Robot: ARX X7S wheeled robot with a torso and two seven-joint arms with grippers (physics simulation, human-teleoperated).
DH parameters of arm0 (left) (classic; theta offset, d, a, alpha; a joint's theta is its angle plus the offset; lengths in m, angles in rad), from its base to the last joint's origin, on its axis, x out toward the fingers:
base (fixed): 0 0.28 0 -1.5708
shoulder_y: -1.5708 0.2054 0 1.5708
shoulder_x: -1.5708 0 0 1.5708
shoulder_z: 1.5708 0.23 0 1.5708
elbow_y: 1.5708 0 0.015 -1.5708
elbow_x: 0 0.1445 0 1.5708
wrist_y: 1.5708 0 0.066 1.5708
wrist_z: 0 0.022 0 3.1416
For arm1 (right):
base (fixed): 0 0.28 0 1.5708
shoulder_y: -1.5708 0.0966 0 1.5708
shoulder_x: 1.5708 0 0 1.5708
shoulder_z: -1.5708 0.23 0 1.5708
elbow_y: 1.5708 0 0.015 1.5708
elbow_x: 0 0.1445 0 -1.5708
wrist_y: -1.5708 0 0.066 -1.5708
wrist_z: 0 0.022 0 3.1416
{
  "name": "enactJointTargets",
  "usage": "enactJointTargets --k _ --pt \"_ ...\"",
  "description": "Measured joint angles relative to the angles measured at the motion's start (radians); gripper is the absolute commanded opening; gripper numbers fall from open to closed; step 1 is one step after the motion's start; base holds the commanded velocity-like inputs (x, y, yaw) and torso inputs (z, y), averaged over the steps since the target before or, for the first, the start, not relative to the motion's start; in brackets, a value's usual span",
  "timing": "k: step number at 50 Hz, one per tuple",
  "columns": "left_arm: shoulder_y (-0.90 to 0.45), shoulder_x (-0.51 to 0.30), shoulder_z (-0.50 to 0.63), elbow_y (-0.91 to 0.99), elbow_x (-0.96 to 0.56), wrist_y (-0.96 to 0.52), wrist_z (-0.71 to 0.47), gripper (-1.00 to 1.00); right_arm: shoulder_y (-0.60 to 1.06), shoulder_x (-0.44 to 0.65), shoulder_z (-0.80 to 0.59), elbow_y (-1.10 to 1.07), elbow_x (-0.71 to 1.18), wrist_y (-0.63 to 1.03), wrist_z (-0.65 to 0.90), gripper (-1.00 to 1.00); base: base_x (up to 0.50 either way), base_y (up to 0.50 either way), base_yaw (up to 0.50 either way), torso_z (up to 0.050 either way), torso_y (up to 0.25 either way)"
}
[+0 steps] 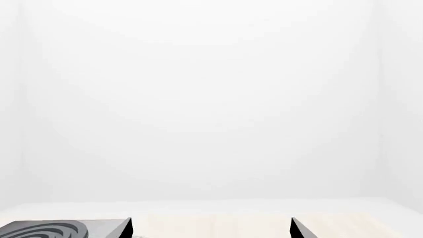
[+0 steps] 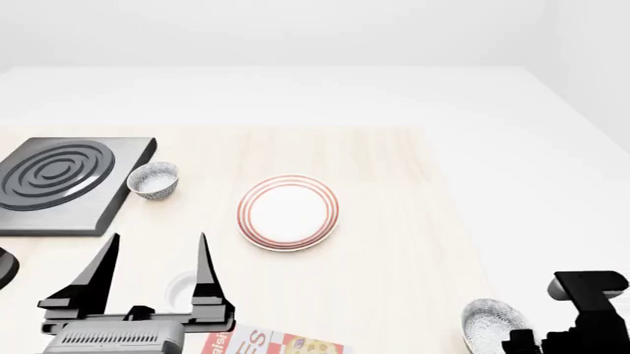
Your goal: Pick the akita bowl next to the cookies box and place it on the plate.
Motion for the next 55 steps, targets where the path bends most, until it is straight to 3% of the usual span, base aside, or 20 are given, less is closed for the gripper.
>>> enactJointTargets --k 30,43,55 --pt "-0.001 -0.013 0.007 0.005 -0.005 0.0 -0.015 1.0 0.024 0.05 0.033 -0.065 0.056 0.019 0.03 -1.0 0.0 0.0 0.0 0.0 0.0" --pt "0.001 -0.019 0.005 0.012 -0.01 0.001 -0.023 1.0 0.221 0.047 0.044 -0.128 0.157 0.151 0.124 -1.0 0.0 0.0 0.0 0.0 0.0" --pt "0.002 -0.023 0.004 0.013 -0.013 0.003 -0.028 1.0 0.486 -0.08 -0.007 -0.07 0.19 0.27 0.203 -1.0 0.0 0.0 0.0 0.0 0.0"
